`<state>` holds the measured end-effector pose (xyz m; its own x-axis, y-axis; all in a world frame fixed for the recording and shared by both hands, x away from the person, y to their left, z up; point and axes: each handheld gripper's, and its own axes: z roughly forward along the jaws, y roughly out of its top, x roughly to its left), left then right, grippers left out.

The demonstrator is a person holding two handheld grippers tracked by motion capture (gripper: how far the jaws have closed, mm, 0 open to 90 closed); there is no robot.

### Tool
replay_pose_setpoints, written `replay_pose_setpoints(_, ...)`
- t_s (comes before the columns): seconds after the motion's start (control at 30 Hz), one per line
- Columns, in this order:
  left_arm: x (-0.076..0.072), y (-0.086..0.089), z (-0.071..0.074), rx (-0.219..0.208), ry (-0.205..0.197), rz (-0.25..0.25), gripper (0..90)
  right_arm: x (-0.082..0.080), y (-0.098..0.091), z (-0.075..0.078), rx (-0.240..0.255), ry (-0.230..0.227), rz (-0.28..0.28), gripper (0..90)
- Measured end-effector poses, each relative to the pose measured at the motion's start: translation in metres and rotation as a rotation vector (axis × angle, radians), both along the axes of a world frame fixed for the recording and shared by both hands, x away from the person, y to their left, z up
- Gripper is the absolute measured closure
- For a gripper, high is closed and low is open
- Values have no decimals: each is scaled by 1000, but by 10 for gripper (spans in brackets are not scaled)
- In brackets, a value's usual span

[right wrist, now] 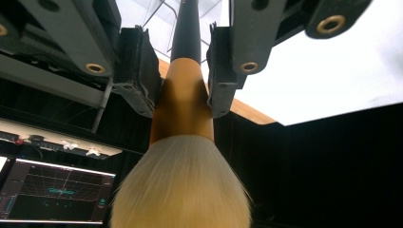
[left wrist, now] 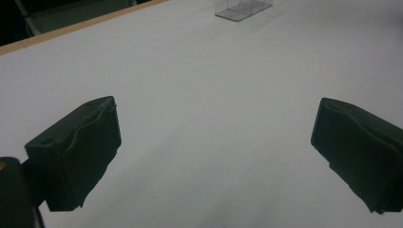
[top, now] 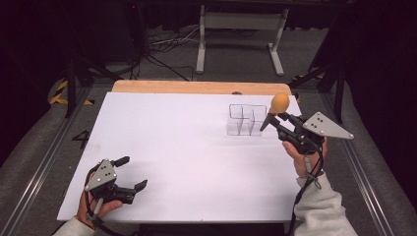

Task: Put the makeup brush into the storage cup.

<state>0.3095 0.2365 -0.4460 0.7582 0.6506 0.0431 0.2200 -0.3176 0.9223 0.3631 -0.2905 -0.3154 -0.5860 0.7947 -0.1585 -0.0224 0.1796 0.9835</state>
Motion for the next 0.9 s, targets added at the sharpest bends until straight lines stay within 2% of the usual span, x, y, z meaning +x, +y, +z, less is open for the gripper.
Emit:
replay_pose_setpoints(0.17, -2, 3, 2, -19, -33, 12, 31, 8, 0, 1, 5, 7, -37, 659)
replay_pose_setpoints(0.37, -5, 6, 5, -32, -74, 54, 29, 14, -1, 3, 24, 10, -75, 659)
replay_pose_setpoints(0.57, -4, 8, 5, -37, -82, 78, 28, 22, -4, 5, 49, 19, -106, 659)
replay_pose_setpoints(0.73, -4, 8, 5, -25, -87, 94, 24, 27, -2, 6, 39, 24, -122, 659)
replay_pose_setpoints(0.9, -4, 9, 5, -31, -95, 105, 18, 33, 0, 5, 32, 26, -152, 659)
